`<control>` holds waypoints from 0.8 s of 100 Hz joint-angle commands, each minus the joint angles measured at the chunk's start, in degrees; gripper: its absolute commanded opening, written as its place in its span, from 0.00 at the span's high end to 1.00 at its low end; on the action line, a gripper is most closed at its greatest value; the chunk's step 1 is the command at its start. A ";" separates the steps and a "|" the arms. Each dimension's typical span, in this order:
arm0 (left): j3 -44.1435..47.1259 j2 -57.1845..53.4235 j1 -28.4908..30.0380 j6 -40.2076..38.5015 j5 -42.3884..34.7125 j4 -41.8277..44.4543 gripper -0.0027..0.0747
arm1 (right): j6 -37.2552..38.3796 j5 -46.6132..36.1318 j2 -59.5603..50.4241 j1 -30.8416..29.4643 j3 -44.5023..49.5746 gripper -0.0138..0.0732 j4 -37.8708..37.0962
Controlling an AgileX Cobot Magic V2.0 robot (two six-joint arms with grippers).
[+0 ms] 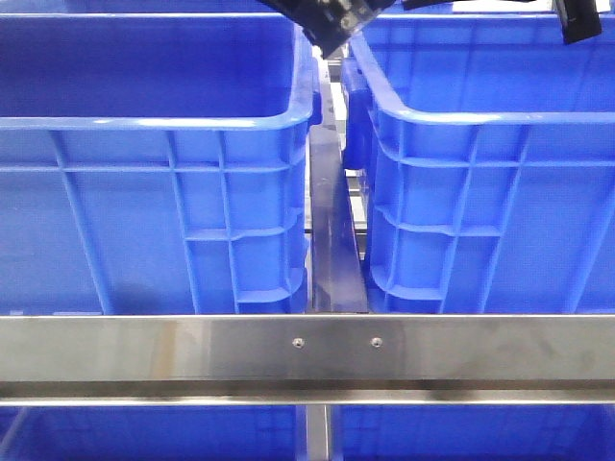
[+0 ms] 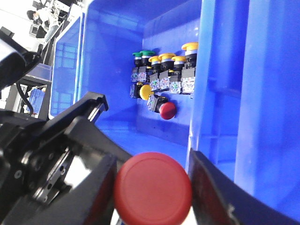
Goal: Pick red and yellow buttons and place in box
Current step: 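Grasp the red button cap with the right gripper, open the left gripper, then carry the red button with the right gripper into the empty bin, release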
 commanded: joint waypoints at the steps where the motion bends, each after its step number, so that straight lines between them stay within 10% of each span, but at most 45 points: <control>1: -1.63 -2.84 -0.27 0.12 -0.83 -3.55 0.31 | -0.84 1.08 -1.41 -0.01 -2.03 0.61 3.49; 12: -1.63 -2.84 -0.27 0.12 -1.08 -3.55 0.15 | -1.52 0.84 -1.41 -0.01 -2.03 0.61 3.49; 80: -1.63 -2.84 -0.27 0.12 -0.98 -3.65 0.17 | -38.67 -22.47 1.13 -12.82 -8.29 0.61 1.15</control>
